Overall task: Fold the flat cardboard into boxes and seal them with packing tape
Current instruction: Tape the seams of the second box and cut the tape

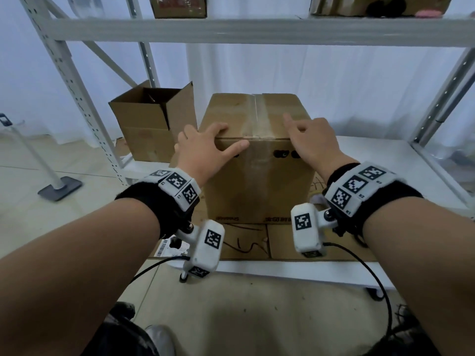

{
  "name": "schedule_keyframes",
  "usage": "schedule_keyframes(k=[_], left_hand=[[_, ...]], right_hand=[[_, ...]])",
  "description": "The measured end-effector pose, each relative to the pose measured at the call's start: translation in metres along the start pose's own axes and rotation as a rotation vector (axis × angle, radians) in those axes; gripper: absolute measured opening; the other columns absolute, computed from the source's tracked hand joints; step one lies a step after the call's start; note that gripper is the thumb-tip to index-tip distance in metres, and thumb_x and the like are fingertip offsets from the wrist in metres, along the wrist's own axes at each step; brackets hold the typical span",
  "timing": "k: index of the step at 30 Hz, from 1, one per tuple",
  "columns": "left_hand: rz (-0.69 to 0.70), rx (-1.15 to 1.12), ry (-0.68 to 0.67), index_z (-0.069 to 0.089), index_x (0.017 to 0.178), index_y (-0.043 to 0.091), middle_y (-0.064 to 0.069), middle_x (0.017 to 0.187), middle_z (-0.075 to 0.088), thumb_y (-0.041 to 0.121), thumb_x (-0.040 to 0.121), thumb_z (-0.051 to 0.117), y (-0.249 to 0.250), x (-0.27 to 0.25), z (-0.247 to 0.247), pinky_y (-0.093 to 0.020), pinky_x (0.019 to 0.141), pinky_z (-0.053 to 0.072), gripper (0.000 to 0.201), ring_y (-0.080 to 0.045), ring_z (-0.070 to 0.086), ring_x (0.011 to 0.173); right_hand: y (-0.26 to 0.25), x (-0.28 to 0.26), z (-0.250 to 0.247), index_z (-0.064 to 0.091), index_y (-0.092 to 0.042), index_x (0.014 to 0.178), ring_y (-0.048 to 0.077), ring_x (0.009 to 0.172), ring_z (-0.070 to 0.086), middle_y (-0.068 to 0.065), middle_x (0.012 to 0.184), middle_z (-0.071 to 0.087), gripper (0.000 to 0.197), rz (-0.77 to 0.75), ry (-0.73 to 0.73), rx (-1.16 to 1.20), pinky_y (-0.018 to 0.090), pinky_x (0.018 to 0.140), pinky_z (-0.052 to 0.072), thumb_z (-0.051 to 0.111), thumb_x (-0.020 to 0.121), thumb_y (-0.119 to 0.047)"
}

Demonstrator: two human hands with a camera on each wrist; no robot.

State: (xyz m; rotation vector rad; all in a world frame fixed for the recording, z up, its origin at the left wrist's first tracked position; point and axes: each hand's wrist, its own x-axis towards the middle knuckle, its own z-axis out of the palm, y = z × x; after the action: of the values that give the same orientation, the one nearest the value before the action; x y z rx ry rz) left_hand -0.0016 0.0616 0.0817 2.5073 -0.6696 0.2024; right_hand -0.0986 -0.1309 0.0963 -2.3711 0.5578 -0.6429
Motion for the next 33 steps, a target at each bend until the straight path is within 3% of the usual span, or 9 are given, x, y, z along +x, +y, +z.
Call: schedule_keyframes(k=[2, 4, 7, 15, 22, 24, 26, 28, 33], left_hand=[[0.078, -0.017, 0.000, 0.049, 0.132, 0.031, -0.013, 0.139, 0.036, 0.078, 0.074, 0.048, -0.001, 0.002, 0.000, -0.044, 0.108, 0.030, 0.075, -0.036, 0.032, 0.130], [0.183, 0.012, -0.016, 0.052, 0.126, 0.022, -0.008, 0.139, 0.046, 0.078, 0.072, 0.048, 0.001, 0.003, 0.000, -0.047, 0.110, 0.032, 0.078, -0.035, 0.032, 0.135], [0.265, 0.066, -0.033, 0.048, 0.130, 0.018, 0.001, 0.138, 0.052, 0.067, 0.073, 0.062, 0.000, 0.005, 0.001, -0.047, 0.107, 0.036, 0.076, -0.026, 0.027, 0.140], [0.371, 0.109, -0.093, 0.035, 0.146, 0.019, -0.001, 0.154, 0.034, 0.049, 0.077, 0.072, -0.014, 0.012, -0.001, -0.041, 0.118, 0.018, 0.083, -0.026, 0.022, 0.144], [0.364, 0.101, -0.075, 0.038, 0.145, 0.019, 0.000, 0.152, 0.037, 0.050, 0.075, 0.073, -0.016, 0.014, 0.001, -0.040, 0.118, 0.020, 0.084, -0.025, 0.024, 0.143], [0.362, 0.102, -0.072, 0.038, 0.144, 0.020, 0.000, 0.151, 0.037, 0.051, 0.075, 0.073, -0.017, 0.015, 0.001, -0.041, 0.118, 0.022, 0.084, -0.024, 0.024, 0.143], [0.359, 0.111, -0.068, 0.040, 0.143, 0.021, 0.002, 0.150, 0.039, 0.052, 0.075, 0.072, -0.016, 0.015, 0.000, -0.041, 0.117, 0.024, 0.082, -0.022, 0.026, 0.142], [0.343, 0.102, -0.054, 0.043, 0.141, 0.022, 0.004, 0.147, 0.042, 0.055, 0.077, 0.069, -0.015, 0.013, -0.003, -0.041, 0.114, 0.028, 0.077, -0.020, 0.028, 0.140], [0.405, 0.293, -0.035, 0.048, 0.133, 0.029, 0.006, 0.134, 0.054, 0.066, 0.086, 0.048, 0.002, 0.012, -0.011, -0.048, 0.114, 0.015, 0.061, -0.022, 0.044, 0.129]], right_hand=[[-0.006, -0.003, 0.003, 0.072, -0.028, 0.078, 0.026, 0.118, 0.048, 0.012, 0.119, 0.057, 0.059, -0.067, 0.004, -0.242, 0.041, 0.091, 0.044, 0.028, 0.097, -0.062], [-0.014, -0.007, 0.011, 0.067, -0.022, 0.095, 0.031, 0.124, 0.048, 0.011, 0.123, 0.058, 0.068, -0.174, -0.057, -0.416, 0.048, 0.100, 0.040, 0.017, 0.094, -0.066], [-0.022, -0.010, 0.023, 0.025, -0.045, 0.148, 0.033, 0.144, 0.026, 0.012, 0.153, 0.035, 0.062, -0.261, -0.204, -0.617, 0.057, 0.116, 0.014, 0.010, 0.093, -0.069], [-0.026, -0.003, 0.022, 0.017, -0.037, 0.152, 0.024, 0.147, 0.018, -0.005, 0.160, 0.023, 0.076, -0.326, -0.320, -0.691, 0.062, 0.115, 0.011, 0.042, 0.088, -0.070], [-0.028, -0.008, 0.029, 0.019, -0.025, 0.153, 0.024, 0.146, 0.022, 0.001, 0.158, 0.028, 0.095, -0.417, -0.249, -0.749, 0.050, 0.118, 0.017, 0.068, 0.079, -0.057], [-0.030, -0.007, 0.032, 0.031, -0.018, 0.146, 0.024, 0.139, 0.035, 0.006, 0.150, 0.040, 0.088, -0.456, -0.239, -0.743, 0.043, 0.114, 0.028, 0.074, 0.077, -0.052], [-0.036, -0.003, 0.032, 0.046, -0.017, 0.127, 0.024, 0.114, 0.053, 0.005, 0.125, 0.056, 0.070, -0.452, -0.248, -0.689, 0.037, 0.092, 0.044, 0.078, 0.074, -0.048], [-0.039, 0.001, 0.027, 0.052, -0.018, 0.115, 0.021, 0.095, 0.057, 0.002, 0.107, 0.060, 0.056, -0.446, -0.272, -0.638, 0.033, 0.074, 0.041, 0.077, 0.075, -0.047], [-0.028, -0.003, 0.019, 0.052, -0.018, 0.134, 0.023, 0.106, 0.057, 0.003, 0.121, 0.062, 0.057, -0.517, -0.261, -0.504, 0.034, 0.083, 0.043, 0.067, 0.085, -0.044]])
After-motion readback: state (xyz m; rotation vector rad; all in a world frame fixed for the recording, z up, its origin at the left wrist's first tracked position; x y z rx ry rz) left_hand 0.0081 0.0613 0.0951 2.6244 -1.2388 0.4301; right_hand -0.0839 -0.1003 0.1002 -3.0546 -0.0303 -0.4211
